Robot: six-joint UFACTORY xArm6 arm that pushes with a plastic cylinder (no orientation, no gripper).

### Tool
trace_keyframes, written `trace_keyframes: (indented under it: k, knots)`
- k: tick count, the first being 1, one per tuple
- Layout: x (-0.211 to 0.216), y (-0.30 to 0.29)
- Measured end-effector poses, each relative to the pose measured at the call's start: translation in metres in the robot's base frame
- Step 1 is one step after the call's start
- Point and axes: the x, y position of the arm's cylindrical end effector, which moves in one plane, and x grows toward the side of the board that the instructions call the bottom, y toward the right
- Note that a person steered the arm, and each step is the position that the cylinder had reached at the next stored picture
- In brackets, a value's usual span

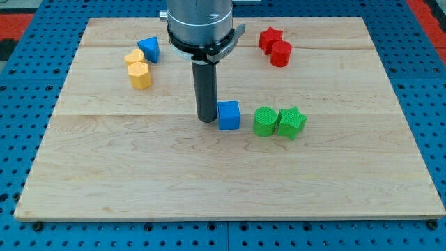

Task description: Push the blue cube right a bit

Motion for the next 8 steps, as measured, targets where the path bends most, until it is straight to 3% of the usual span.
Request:
trace_keyframes:
  k: [3,4,6,7,8]
  knots:
    - [0.001,-0.001]
    - [0.020,0.005]
    - [0.098,0.040]
    - [0.058,0.081]
    - [0.045,0.080]
